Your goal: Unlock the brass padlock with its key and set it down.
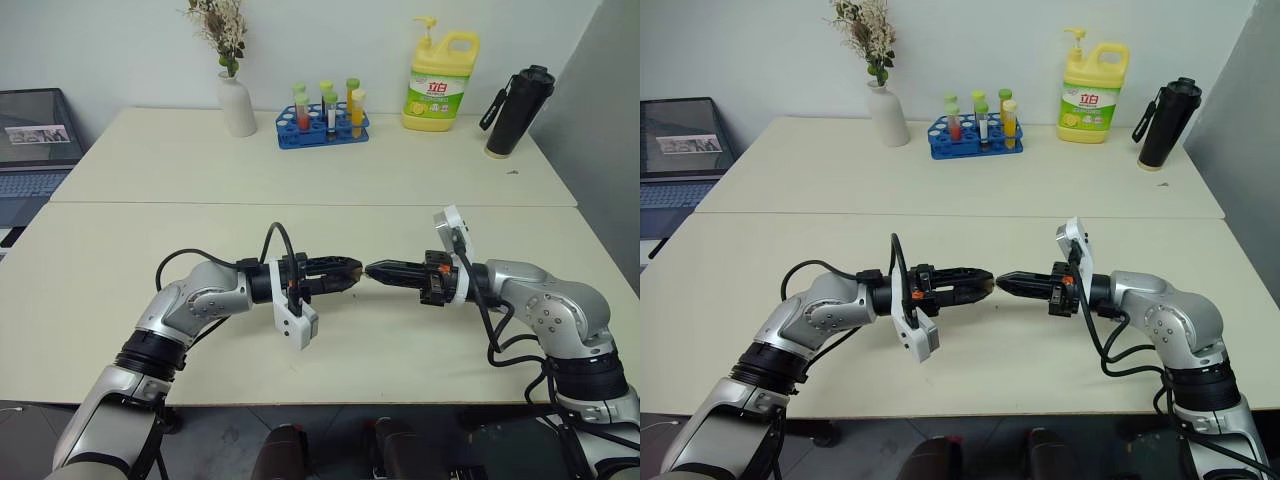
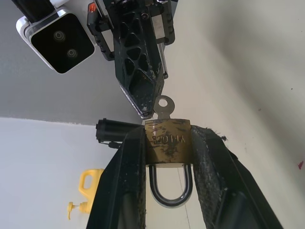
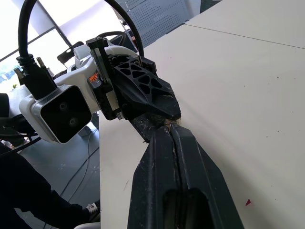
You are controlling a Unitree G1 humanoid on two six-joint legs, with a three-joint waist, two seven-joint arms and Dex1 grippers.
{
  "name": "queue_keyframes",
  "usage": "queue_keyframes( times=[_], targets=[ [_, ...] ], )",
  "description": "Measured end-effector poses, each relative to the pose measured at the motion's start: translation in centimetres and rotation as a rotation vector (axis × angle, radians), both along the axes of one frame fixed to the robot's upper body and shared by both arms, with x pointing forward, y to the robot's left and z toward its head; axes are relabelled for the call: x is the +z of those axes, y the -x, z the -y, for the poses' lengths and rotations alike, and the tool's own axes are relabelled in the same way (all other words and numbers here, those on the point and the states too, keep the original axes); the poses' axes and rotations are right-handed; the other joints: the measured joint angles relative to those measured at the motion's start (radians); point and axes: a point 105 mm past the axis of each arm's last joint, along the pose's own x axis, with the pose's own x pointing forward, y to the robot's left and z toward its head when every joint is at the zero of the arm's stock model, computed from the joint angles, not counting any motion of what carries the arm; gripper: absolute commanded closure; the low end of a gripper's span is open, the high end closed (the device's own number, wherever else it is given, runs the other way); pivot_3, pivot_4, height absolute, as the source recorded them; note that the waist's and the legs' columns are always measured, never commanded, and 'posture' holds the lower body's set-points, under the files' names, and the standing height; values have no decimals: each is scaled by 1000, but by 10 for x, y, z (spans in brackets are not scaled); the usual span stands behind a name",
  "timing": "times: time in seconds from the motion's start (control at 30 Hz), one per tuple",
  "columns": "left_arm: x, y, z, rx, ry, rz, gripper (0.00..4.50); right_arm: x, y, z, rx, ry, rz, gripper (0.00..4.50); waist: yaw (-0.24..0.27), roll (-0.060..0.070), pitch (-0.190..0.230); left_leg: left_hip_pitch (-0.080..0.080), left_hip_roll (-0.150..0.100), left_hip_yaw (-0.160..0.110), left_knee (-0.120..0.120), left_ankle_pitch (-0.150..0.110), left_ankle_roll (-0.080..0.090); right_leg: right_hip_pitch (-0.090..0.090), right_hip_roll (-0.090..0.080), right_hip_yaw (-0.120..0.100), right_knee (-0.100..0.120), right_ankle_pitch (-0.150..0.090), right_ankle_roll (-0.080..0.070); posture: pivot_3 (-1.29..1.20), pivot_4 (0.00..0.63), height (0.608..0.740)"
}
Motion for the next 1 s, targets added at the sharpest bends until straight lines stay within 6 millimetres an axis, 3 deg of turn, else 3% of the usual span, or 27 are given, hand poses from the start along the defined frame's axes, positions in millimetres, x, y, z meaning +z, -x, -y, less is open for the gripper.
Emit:
queue_keyframes(
  times=[0.07, 0.17, 0.3, 0.93, 1.0],
  targets=[
    [0, 0, 0, 1, 0, -1, 3535, 0, 0, 0, -1, 0, 7, 4500, 0, 0, 0, 0, 0, 0, 0, 0, 0, 0, 0, 0, 0, 0, 0, 0, 150, 740],
    [0, -1, 0, 8, 1, -5, 3535, 2, -2, 0, -7, -2, 30, 3942, 0, 0, 0, 0, 0, 0, 0, 0, 0, 0, 0, 0, 0, 0, 0, 0, 150, 740],
    [-4, -1, -2, 18, 1, -19, 3535, 2, -5, 2, -22, 12, 46, 2619, 0, 0, 0, 0, 0, 0, 0, 0, 0, 0, 0, 0, 0, 0, 0, 0, 150, 740],
    [0, 0, 1, 19, 5, -8, 3535, -6, -1, -3, 15, 39, 20, 2585, 0, 0, 0, 0, 0, 0, 0, 0, 0, 0, 0, 0, 0, 0, 0, 0, 150, 740],
    [0, 0, 1, 19, 5, -8, 3535, -6, -1, -3, 15, 37, 19, 2953, 0, 0, 0, 0, 0, 0, 0, 0, 0, 0, 0, 0, 0, 0, 0, 0, 150, 740]
  ],
)
